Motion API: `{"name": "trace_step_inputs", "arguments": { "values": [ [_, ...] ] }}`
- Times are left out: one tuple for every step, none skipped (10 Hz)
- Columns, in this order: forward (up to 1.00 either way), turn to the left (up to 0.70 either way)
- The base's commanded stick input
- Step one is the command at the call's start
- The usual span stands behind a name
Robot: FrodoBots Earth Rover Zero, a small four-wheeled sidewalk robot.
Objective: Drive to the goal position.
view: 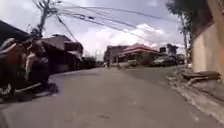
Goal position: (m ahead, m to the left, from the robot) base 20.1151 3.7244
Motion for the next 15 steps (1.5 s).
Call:
{"name": "trace_step_inputs", "arguments": {
  "values": [
    [0.70, 0.02],
    [0.70, 0.01],
    [0.70, 0.01],
    [0.70, 0.01],
    [0.70, 0.01],
    [0.70, 0.01],
    [0.70, 0.01],
    [0.70, 0.01],
    [0.70, 0.01],
    [0.70, 0.01],
    [0.70, 0.01],
    [0.70, 0.01],
    [0.70, 0.01],
    [0.70, 0.01],
    [0.70, 0.01]
  ]
}}
